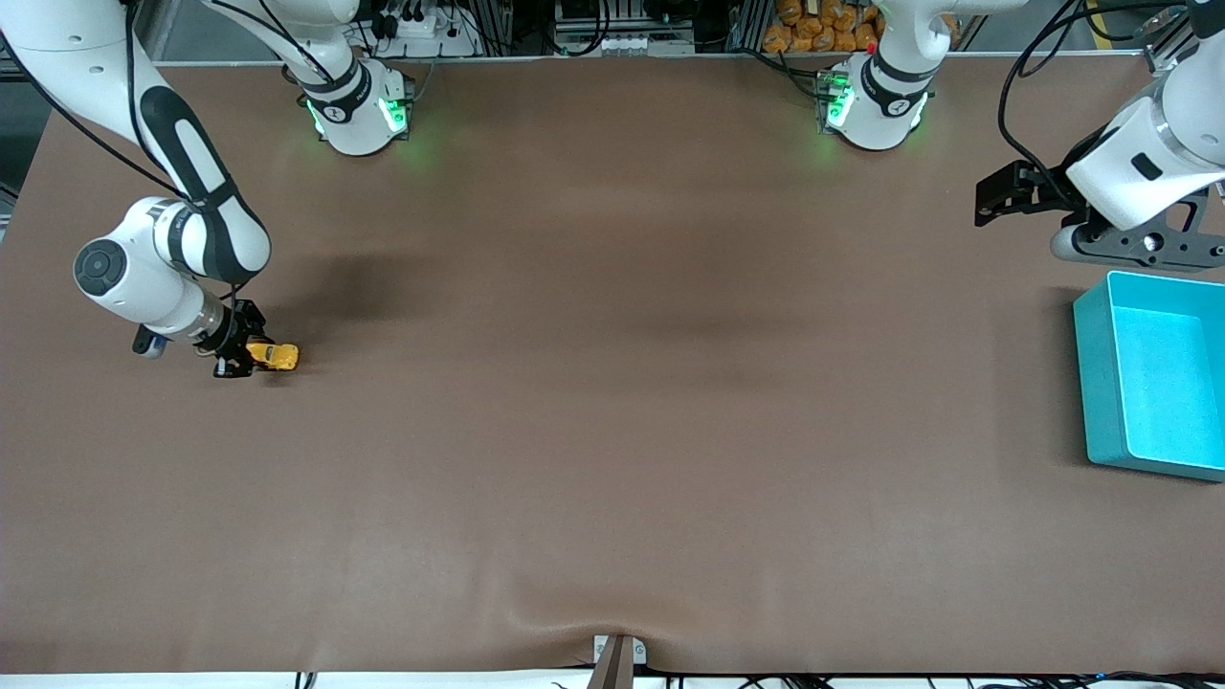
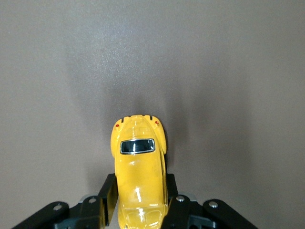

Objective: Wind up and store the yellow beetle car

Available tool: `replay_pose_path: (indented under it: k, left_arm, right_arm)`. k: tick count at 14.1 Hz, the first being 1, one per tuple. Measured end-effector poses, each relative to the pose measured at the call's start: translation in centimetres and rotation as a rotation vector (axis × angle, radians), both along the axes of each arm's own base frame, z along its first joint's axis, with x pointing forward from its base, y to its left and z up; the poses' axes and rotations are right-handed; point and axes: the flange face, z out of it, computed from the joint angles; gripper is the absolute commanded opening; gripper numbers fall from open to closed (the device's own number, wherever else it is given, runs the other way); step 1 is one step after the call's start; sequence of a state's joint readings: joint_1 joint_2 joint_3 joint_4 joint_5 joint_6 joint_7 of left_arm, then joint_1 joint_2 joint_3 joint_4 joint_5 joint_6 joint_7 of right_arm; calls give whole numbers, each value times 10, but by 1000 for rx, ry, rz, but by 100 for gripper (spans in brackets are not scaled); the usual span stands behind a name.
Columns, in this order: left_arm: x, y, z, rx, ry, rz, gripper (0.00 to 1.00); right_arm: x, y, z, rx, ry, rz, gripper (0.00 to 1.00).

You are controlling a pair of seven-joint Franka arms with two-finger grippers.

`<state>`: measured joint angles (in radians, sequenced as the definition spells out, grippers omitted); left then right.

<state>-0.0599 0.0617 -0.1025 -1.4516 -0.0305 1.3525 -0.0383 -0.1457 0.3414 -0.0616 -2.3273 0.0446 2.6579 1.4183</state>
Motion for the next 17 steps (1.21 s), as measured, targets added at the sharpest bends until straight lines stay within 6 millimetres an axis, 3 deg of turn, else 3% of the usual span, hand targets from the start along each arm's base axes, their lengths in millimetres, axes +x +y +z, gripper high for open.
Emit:
replay_pose_path:
  k: [17]
  left_arm:
    - [0,1,-3,2,5,1,100]
  right_arm:
    - [-7,-48,0,-70,-28,25,10]
